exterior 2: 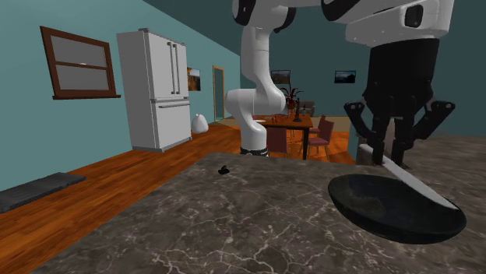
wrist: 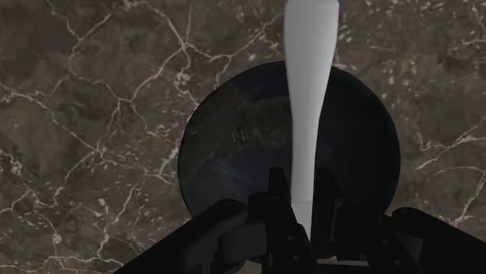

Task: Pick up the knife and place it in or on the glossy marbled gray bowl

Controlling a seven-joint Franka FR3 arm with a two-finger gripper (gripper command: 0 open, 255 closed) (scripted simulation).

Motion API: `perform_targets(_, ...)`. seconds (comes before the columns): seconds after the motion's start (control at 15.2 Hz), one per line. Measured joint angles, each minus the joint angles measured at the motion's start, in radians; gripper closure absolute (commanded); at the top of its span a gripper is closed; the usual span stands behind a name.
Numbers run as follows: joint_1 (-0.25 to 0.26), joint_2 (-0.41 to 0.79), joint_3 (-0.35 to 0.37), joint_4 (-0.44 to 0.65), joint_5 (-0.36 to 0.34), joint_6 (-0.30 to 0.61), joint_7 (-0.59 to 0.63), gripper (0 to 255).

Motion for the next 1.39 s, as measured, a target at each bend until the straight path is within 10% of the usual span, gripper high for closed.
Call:
perform_targets(0.92,0.005,0.050,0.001,-0.067,-0.024,0.114,0.016,255)
perform_targets(0.99,0.005,0.050,0.001,-0.067,-0.024,0.114,0.016,0)
perform_targets(1.39,0.005,0.051,0.001,-0.068,-0.024,0.115,0.016,0)
